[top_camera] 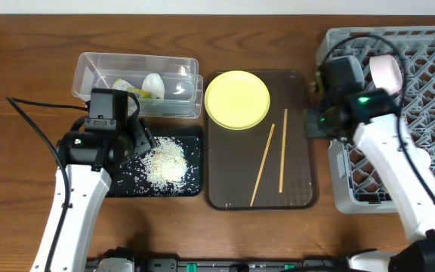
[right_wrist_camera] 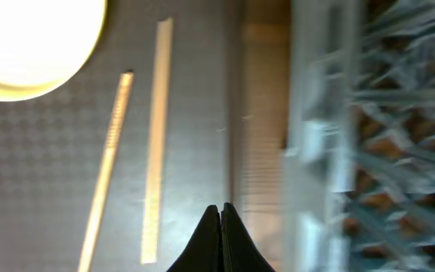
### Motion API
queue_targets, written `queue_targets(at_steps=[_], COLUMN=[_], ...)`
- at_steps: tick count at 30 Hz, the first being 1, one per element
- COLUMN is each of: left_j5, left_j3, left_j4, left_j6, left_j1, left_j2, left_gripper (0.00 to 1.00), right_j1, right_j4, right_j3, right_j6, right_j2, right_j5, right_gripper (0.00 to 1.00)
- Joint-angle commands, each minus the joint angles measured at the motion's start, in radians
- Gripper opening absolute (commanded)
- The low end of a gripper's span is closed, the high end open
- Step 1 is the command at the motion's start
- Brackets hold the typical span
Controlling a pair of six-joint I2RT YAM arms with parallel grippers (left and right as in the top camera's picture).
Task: Sort waste into correct bins and load items into the dishwasher rack
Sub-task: 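Withdraw right gripper from rack and move over the chopsticks, then lower right gripper and pinch one wooden chopstick on brown tray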
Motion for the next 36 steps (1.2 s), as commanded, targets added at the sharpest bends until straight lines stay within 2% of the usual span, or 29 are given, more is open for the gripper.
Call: queue_targets(at_steps=[1,4,5,6,8,12,18,22,25,30,36], left_j5=[-0.019,-0.019,-0.019,-0.019,-0.019,-0.019,-0.019,-0.019,-0.019,-0.019,-0.019], left_j3=[0.010,0.010,0.010,0.010,0.010,0.010,0.010,0.010,0.010,0.010,0.010], left_j4=[-0.003,-0.003,-0.003,-0.003,-0.003,-0.003,-0.003,-0.003,-0.003,-0.003,-0.003], left_j6=[-0.002,-0.002,-0.002,-0.002,-0.002,-0.002,-0.002,-0.002,-0.002,-0.002,-0.002], left_j1=[0.005,0.004,0.004,0.005,0.005,0.005,0.005,0.004,0.005,0.005,0.005], left_j2=[0.005,0.005,0.005,0.005,0.005,0.005,0.005,0.005,0.005,0.005,0.005], left_gripper=[0.75,0.75,0.75,0.75,0.75,0.75,0.75,0.75,0.75,0.75,0.75], right_j1=[-0.077,-0.123,-0.126,-0.124,-0.105,-0.019,0.146,0.237,0.284,0.325,0.344], right_j4=[-0.026,-0.029,-0.029,-0.026,-0.011,0.062,0.254,0.385,0.444,0.489,0.548], right_j3=[-0.001,-0.013,-0.018,-0.022,-0.038,-0.105,-0.282,-0.383,-0.433,-0.475,-0.499], right_j6=[-0.130,-0.154,-0.177,-0.180,-0.179,-0.144,0.029,0.188,0.255,0.343,0.372], right_j2=[0.000,0.001,0.001,0.001,0.002,0.002,0.007,0.007,0.007,0.016,0.048], right_j5=[0.003,-0.108,-0.175,-0.222,-0.294,-0.302,-0.231,-0.118,-0.032,0.064,0.064], right_gripper=[0.01,0.01,0.07,0.17,0.24,0.36,0.37,0.36,0.37,0.38,0.38])
